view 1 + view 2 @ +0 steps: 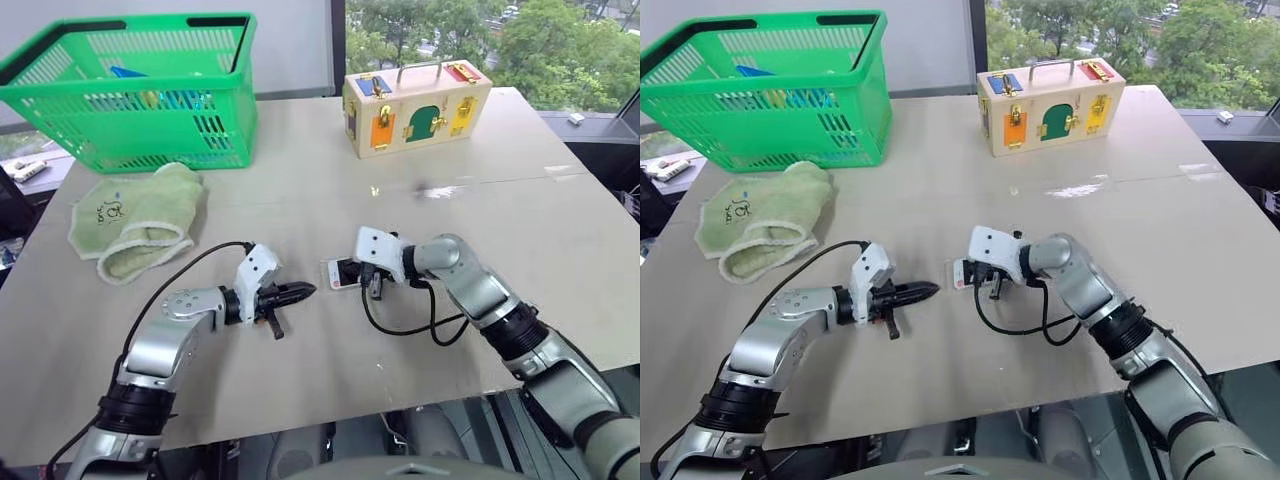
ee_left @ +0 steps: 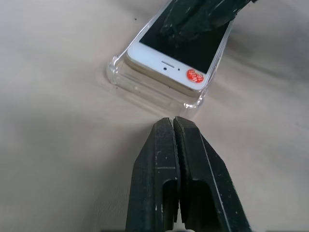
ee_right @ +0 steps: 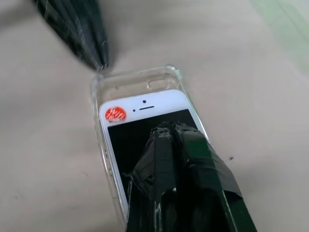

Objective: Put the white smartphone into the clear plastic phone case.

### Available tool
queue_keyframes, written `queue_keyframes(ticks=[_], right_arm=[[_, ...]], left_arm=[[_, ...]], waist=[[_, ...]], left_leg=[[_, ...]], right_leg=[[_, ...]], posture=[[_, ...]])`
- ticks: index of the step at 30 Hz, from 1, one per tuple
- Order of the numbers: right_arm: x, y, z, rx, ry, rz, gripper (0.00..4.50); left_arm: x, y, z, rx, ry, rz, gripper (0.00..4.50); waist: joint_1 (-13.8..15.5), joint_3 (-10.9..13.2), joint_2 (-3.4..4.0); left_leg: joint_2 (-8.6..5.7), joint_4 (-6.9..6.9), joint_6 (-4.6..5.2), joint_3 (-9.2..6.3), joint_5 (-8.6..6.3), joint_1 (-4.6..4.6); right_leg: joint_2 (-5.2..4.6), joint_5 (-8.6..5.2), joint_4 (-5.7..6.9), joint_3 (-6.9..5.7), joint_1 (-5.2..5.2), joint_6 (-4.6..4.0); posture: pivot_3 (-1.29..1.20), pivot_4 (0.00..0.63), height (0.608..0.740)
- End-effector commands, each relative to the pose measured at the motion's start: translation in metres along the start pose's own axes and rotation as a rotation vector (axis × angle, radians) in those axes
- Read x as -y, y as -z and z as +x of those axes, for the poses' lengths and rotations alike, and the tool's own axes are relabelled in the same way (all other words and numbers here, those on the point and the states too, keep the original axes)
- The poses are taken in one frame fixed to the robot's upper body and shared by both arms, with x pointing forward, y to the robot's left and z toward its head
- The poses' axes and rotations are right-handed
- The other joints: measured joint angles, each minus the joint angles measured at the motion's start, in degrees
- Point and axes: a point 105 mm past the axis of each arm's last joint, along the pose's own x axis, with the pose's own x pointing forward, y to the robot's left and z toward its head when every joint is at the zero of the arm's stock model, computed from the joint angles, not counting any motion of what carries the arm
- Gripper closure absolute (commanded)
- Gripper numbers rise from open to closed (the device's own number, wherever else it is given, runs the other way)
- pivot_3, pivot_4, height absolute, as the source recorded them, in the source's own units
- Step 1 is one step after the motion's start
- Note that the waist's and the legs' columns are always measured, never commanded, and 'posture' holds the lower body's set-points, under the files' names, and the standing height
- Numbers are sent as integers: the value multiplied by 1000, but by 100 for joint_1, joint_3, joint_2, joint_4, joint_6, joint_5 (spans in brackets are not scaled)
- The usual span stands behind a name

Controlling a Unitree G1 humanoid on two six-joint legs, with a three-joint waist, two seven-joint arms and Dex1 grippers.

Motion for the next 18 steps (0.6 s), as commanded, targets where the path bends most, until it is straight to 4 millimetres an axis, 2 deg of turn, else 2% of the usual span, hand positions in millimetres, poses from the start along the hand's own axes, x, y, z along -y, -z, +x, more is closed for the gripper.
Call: queue_keyframes(ticks=[1, 4, 6, 9, 15, 16, 18], right_arm=[[-5, -39, -12, 127, -42, -12, 4500], [-10, -40, -17, 115, -69, -25, 4500], [-8, -33, -16, 86, -56, -25, 4500], [-3, -11, -9, -18, -21, -69, 4500], [-14, 45, 3, -217, -102, -53, 4500], [-14, 49, 2, -228, -104, -50, 4500], [-10, 46, -1, -206, -80, -47, 4500]], left_arm=[[1, -6, 0, 17, 7, 17, 4443], [1, -7, 1, 20, 7, 16, 4443], [0, -7, 1, 21, 8, 14, 4443], [0, -6, 2, 21, 9, 13, 4443], [0, -8, 5, 28, 9, 15, 4443], [0, -9, 5, 29, 8, 15, 4443], [0, -9, 6, 31, 6, 15, 4443]], waist=[[-5, 13, 18], [18, 15, 21], [19, 16, 20], [16, 17, 20], [-29, 16, 19], [-33, 15, 20], [-34, 14, 19]], left_leg=[[0, 0, 0, 0, 0, -3], [-2, -2, 0, -2, 0, -5], [-2, -2, 0, -2, 0, -6], [-3, -2, 0, -1, 0, -5], [-3, -2, 0, -2, 0, -1], [-3, -2, 0, -2, 0, 0], [-3, -2, 0, -2, 0, 0]], right_leg=[[0, 0, 0, 0, -2, 0], [0, 0, -2, -3, -2, 0], [0, -1, -4, -3, -2, 0], [0, -1, -6, -3, -2, 1], [1, -1, -6, -4, -1, 1], [1, -1, -6, -4, 0, 1], [0, -1, -6, -3, 1, 1]], posture=[[0, 150, 740], [0, 150, 740], [0, 150, 740], [0, 150, 740], [0, 150, 740], [0, 150, 740], [0, 150, 740]])
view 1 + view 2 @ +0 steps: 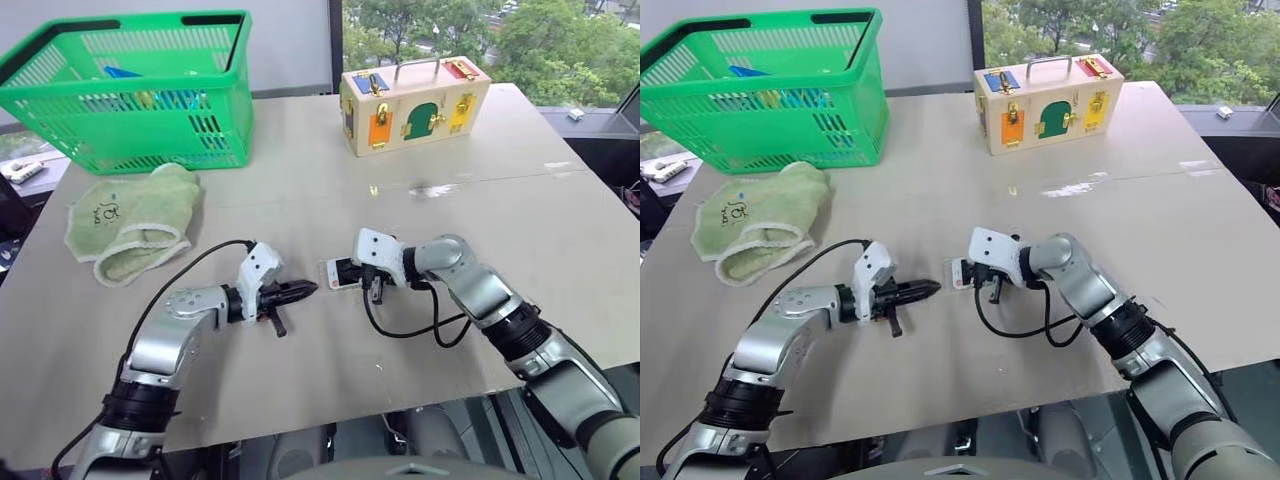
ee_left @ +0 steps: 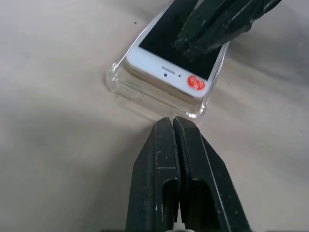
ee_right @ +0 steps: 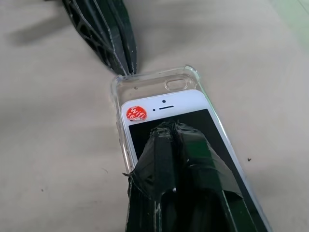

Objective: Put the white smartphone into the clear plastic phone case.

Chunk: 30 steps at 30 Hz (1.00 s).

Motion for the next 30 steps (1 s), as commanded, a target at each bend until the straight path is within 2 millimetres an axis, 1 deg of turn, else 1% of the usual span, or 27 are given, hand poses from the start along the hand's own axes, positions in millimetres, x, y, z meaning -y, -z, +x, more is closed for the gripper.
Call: queue_keyframes(ticks=[1, 3, 5, 6, 8, 9, 12, 16, 18, 21, 24, 28, 30], right_arm=[[-3, 35, -3, -110, 13, 73, 4500], [7, 20, -14, -54, 74, 79, 4500], [18, -14, -34, 94, 147, 136, 4500], [19, -24, -45, 140, 169, 154, 4500], [18, -32, -58, 163, 194, 172, 4500], [17, -31, -64, 150, 206, 171, 4500], [19, -5, -89, 19, 309, 177, 4500], [21, 14, -102, -51, 394, 219, 4500], [22, 30, -104, -128, 427, 205, 4500], [22, 42, -102, -181, 437, 193, 4500], [20, 41, -91, -159, 414, 205, 4500], [13, 33, -74, -109, 340, 213, 4500], [10, 29, -65, -101, 300, 190, 4500]], left_arm=[[0, -7, 2, 20, 1, 15, 4443], [0, -7, 1, 26, -8, 4, 4443], [0, -7, 1, 32, -19, -11, 4443], [0, -6, 1, 35, -24, -18, 4443], [0, -6, 1, 36, -27, -25, 4443], [0, -6, 1, 35, -26, -26, 4443], [0, -5, 3, 36, -26, -26, 4443], [0, -6, 5, 39, -26, -19, 4443], [0, -7, 6, 38, -24, -15, 4443], [0, -7, 7, 36, -22, -12, 4443], [0, -7, 7, 33, -20, -8, 4443], [0, -7, 7, 31, -19, -7, 4443], [0, -6, 7, 30, -18, -8, 4443]], waist=[[1, 0, -1], [7, 0, 0], [36, 4, -1], [54, 7, -1], [59, 10, 2], [63, 10, 2], [101, 9, 1], [80, 12, 2], [73, 14, 2], [81, 15, 0], [84, 17, -1], [90, 22, -2], [85, 22, -2]], left_leg=[[0, 0, 0, 0, 0, 0], [0, 0, 0, 0, 0, 0], [0, 0, 0, 0, 0, -3], [0, 0, 0, -2, 0, -9], [1, 0, 0, 1, 0, -14], [1, -1, 0, 1, 0, -14], [1, -9, -1, -4, -1, -12], [0, -12, -1, -3, -1, -16], [0, -12, -1, 0, -1, -16], [-1, -12, -1, -2, -1, -16], [-1, -15, 0, -2, -1, -16], [-1, -16, 0, -3, -1, -18], [-1, -16, 0, -2, -1, -19]], right_leg=[[-1, 0, 0, 0, 0, 0], [-3, 0, 0, 0, 0, 0], [-5, 0, 0, 0, -1, 0], [-6, 0, -1, -1, -4, 0], [-7, 1, -1, 1, -10, -1], [-8, 1, -2, 1, -11, -1], [-6, 0, -7, -7, -11, -1], [-9, -1, -25, -9, -7, -2], [-8, -1, -25, -5, -9, -2], [-6, -1, -25, -7, -9, -2], [-4, -1, -29, -7, -9, -1], [-2, -1, -32, -7, -9, -1], [-3, -1, -33, -7, -9, -1]], posture=[[0, 150, 740], [0, 150, 740], [0, 150, 740], [0, 150, 740], [0, 150, 740], [0, 150, 740], [0, 150, 740], [0, 150, 740], [0, 150, 740], [0, 150, 740], [0, 150, 740], [0, 150, 740], [0, 150, 740]])
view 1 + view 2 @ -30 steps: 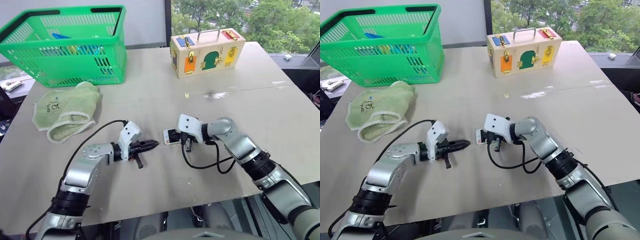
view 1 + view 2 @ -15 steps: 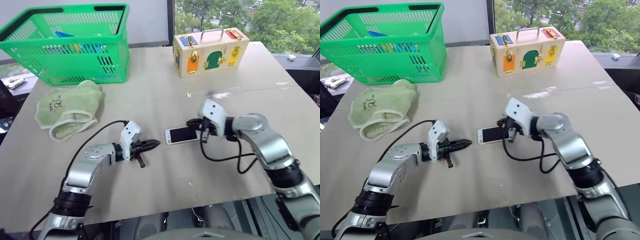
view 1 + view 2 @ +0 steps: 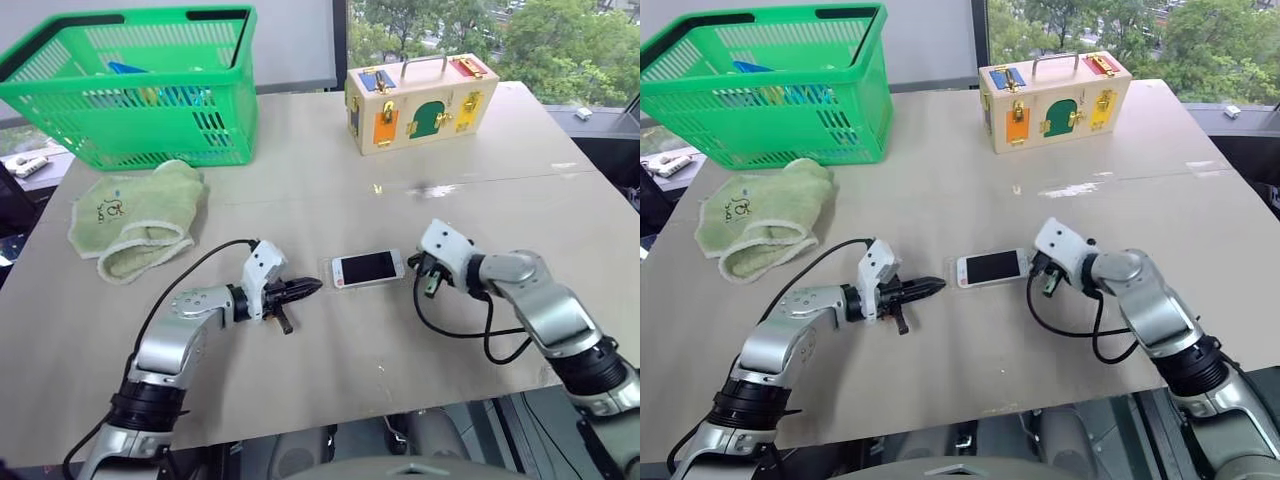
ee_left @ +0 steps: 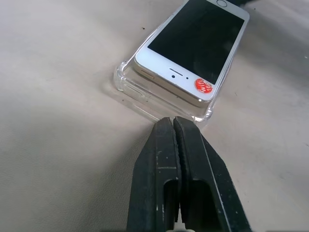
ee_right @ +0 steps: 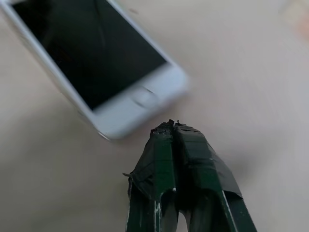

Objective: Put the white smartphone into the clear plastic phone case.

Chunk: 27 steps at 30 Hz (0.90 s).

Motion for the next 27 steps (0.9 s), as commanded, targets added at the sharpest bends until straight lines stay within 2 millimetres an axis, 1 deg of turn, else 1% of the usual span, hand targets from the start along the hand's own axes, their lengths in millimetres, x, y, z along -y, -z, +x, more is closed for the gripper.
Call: queue_keyframes(ticks=[1, 7, 15, 19, 21, 24, 26, 27], right_arm=[[-9, -19, 7, 57, -64, -69, 4500], [-27, -35, 19, 87, -161, -93, 4500], [-40, -41, 23, 113, -234, -90, 4500], [-49, -38, 23, 109, -288, -95, 4500], [-45, -32, 25, 98, -264, -93, 4500], [-34, -20, 21, 80, -220, -95, 4500], [-25, -17, 16, 92, -179, -76, 4500], [-18, -17, 11, 109, -146, -63, 4500]], left_arm=[[0, -3, 1, 0, 0, 18, 4443], [2, -3, 2, 4, 4, 20, 4443], [5, -4, 5, 9, 8, 17, 4443], [6, -3, 6, 10, 12, 13, 4443], [5, -3, 5, 8, 8, 10, 4443], [-1, -2, -3, 0, -18, -11, 4443], [-7, -4, -10, 23, -47, -53, 4443], [-12, -9, -14, 56, -63, -90, 4443]], waist=[[-7, 0, 0], [-10, 1, 1], [-17, 1, 1], [-22, 0, 1], [-26, 0, 1], [-33, 0, 1], [-40, 0, 1], [-51, 1, 1]], left_leg=[[0, 1, 0, 1, 0, 0], [4, 0, 0, -4, 0, 1], [4, 0, 0, -3, 0, 2], [7, 0, 0, -4, 0, 4], [7, 0, 0, -4, 0, 5], [8, 0, -1, -3, 0, 6], [8, -1, -1, -3, 0, 6], [8, -2, -1, -3, 0, 6]], right_leg=[[0, 0, 0, 0, 0, 0], [3, 0, 0, -4, 0, 0], [3, 0, 1, -3, 1, 0], [5, 0, 2, -4, 1, -1], [5, 1, 3, -3, 1, -1], [5, 1, 3, -3, 2, -1], [5, 0, 3, -3, 2, -1], [5, 0, 2, -3, 2, -1]], posture=[[0, 150, 740], [0, 150, 740], [0, 150, 740], [0, 150, 740], [0, 150, 740], [0, 150, 740], [0, 150, 740], [0, 150, 740]])
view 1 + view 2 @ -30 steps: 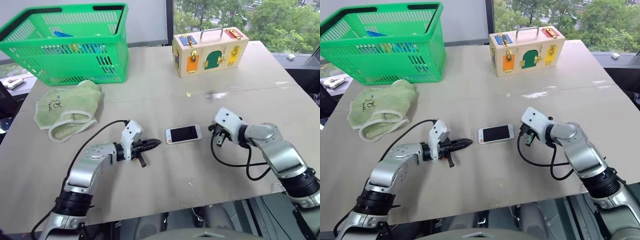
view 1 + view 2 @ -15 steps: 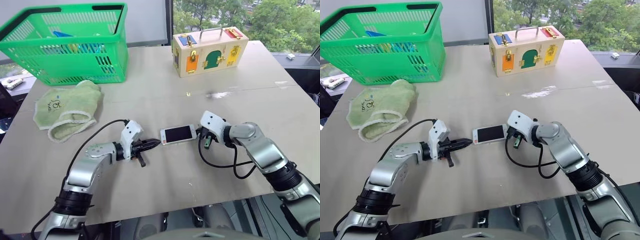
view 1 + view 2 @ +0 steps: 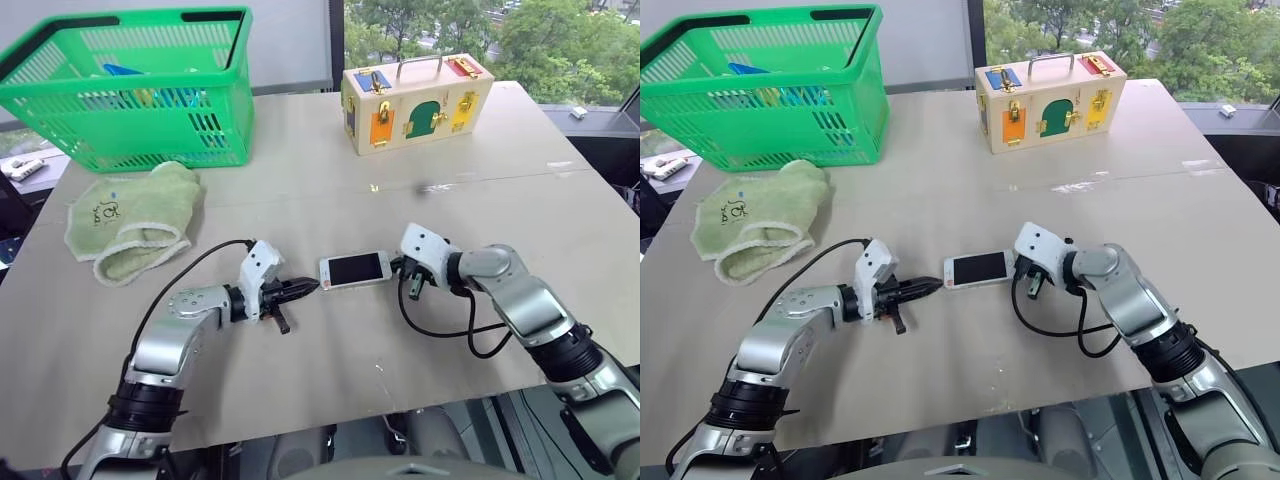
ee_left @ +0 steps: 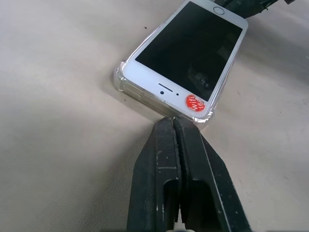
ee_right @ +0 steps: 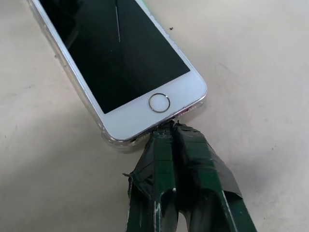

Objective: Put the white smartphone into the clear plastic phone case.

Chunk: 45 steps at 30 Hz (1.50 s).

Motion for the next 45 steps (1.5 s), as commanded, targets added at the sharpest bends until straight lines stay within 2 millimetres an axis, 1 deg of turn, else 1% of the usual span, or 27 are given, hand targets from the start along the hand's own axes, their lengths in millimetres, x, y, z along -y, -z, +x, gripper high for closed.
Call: queue_keyframes(ticks=[1, 4, 6, 10, 13, 16, 23, 27, 29, 32, 34, 36, 40, 42, 43, 45], right_arm=[[-2, -9, -9, 94, -12, 14, 4500], [12, -4, -29, 107, 53, 35, 4500], [18, -4, -38, 125, 79, 62, 4500], [24, -7, -51, 166, 118, 114, 4500], [24, -13, -51, 195, 124, 119, 4500], [17, -20, -47, 222, 102, 117, 4500], [4, -30, -26, 252, 23, 125, 4500], [-1, -27, -11, 217, -21, 116, 4500], [-3, -22, -3, 184, -38, 123, 4500], [2, -12, 5, 121, -26, 157, 4500], [6, 1, 10, 46, -12, 229, 4500], [3, 12, 11, -36, -35, 305, 4500], [-16, 20, 16, -124, -151, 356, 4500], [-21, 25, 20, -165, -177, 378, 4500], [-22, 31, 23, -188, -181, 393, 4500], [-25, 48, 28, -256, -193, 399, 4500]], left_arm=[[-13, -16, -13, 93, -58, -93, 4443], [-26, -27, -24, 162, -94, -181, 4443], [-28, -29, -26, 167, -99, -197, 4443], [-25, -30, -19, 137, -81, -143, 4443], [-16, -36, -11, 155, -28, -136, 4443], [-6, -38, -3, 149, 22, -124, 4443], [8, -34, 21, 111, 82, -84, 4443], [14, -27, 32, 75, 92, -59, 4443], [15, -23, 34, 59, 87, -54, 4443], [16, -19, 35, 43, 83, -41, 4443], [16, -17, 36, 42, 79, -39, 4443], [16, -17, 36, 41, 74, -36, 4443], [15, -16, 35, 42, 64, -33, 4443], [15, -15, 35, 42, 60, -31, 4443], [15, -15, 35, 43, 58, -31, 4443], [14, -15, 35, 45, 52, -31, 4443]], waist=[[-20, 1, -2], [-35, 23, -16], [-37, 28, -19], [-40, 31, -25], [-44, 33, -27], [-45, 35, -31], [-47, 36, -32], [-71, 36, -32], [-74, 35, -32], [-80, 34, -33], [-88, 32, -33], [-87, 27, -33], [-74, 6, -36], [-77, -7, -36], [-83, -19, -36], [-91, -52, -37]], left_leg=[[1, -1, 0, 0, 0, 0], [2, -3, 0, -2, 0, -6], [-2, -2, 0, -2, 0, -9], [-8, -3, 1, 1, 0, -10], [-8, -6, 0, 0, 0, -10], [-9, -7, 0, -1, 0, -11], [-11, -6, 1, 0, 0, -11], [-14, -6, 1, 0, 0, -11], [-15, -5, 1, 0, 0, -10], [-16, -4, 1, 0, 0, -8], [-15, -3, 2, 0, 1, -4], [-13, -2, 2, 0, 1, 0], [-8, -1, 2, -2, 1, 7], [-8, -1, 2, -2, 0, 12], [-8, -1, 2, -2, 1, 13], [-8, -2, 2, -3, 0, 17]], right_leg=[[0, 0, 0, 0, 0, 0], [2, 0, -2, -1, -2, 1], [1, 0, -5, -3, -1, 1], [0, 0, -19, -1, 4, 2], [1, 0, -22, -1, 4, 2], [3, 1, -22, -1, 4, 2], [3, 1, -22, 1, 4, 2], [4, 1, -22, 2, 4, 2], [4, 1, -22, 2, 5, 1], [5, 1, -21, 3, 8, 1], [5, 2, -21, 4, 10, 1], [5, 2, -17, 5, 13, 1], [0, 2, -11, 4, 19, 0], [-2, 2, -12, 3, 24, 1], [-2, 1, -12, 3, 25, 1], [-2, 1, -12, 3, 28, 1]], posture=[[0, 150, 740], [0, 150, 740], [0, 150, 740], [0, 150, 740], [0, 150, 740], [0, 150, 740], [0, 150, 740], [0, 150, 740], [0, 150, 740], [0, 150, 740], [0, 150, 740], [0, 150, 740], [0, 150, 740], [0, 150, 740], [0, 150, 740], [0, 150, 740]])
